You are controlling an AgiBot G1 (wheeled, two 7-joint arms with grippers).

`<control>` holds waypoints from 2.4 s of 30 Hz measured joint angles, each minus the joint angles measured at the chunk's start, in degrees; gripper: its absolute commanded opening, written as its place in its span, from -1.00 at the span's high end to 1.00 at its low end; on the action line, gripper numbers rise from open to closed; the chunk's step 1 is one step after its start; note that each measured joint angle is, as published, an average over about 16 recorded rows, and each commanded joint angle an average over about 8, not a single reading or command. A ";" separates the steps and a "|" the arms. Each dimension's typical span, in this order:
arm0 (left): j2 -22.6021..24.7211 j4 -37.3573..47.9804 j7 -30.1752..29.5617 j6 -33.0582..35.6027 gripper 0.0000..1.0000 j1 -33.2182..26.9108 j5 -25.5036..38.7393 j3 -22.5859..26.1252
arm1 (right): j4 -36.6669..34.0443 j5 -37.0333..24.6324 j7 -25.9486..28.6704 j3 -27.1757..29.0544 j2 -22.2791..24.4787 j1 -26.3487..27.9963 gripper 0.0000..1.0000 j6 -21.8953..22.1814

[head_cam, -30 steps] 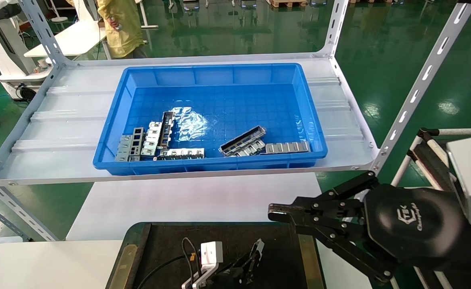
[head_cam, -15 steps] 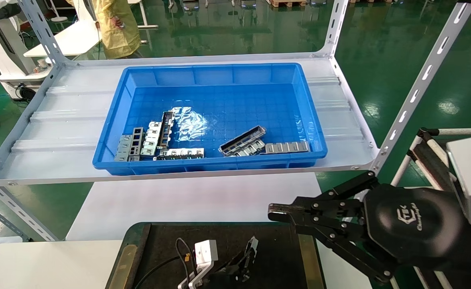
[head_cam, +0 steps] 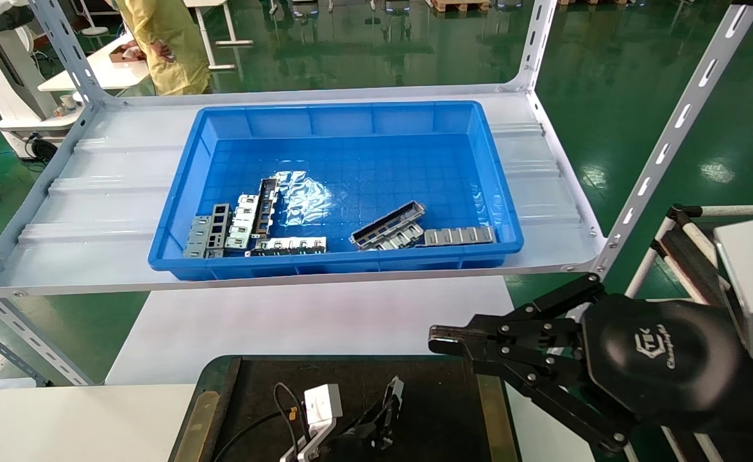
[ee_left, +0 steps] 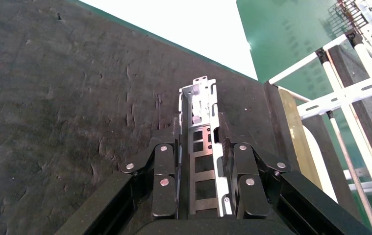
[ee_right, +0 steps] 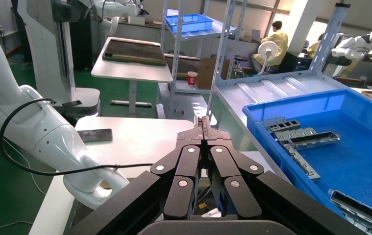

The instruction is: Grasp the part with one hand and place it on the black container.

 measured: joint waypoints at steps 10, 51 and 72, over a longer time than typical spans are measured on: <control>-0.01 -1.17 -8.68 -4.87 -1.00 -0.21 6.36 3.53 | 0.00 0.02 -0.01 -0.03 0.01 0.01 -1.00 0.01; -1.98 2.26 -61.50 -28.51 -1.00 -5.29 46.43 26.79 | 0.00 0.10 -0.07 -0.15 0.06 0.03 -1.00 0.06; -18.11 -3.34 -94.62 -32.95 -1.00 -11.49 76.84 40.72 | 0.00 0.14 -0.10 -0.21 0.08 0.05 -1.00 0.09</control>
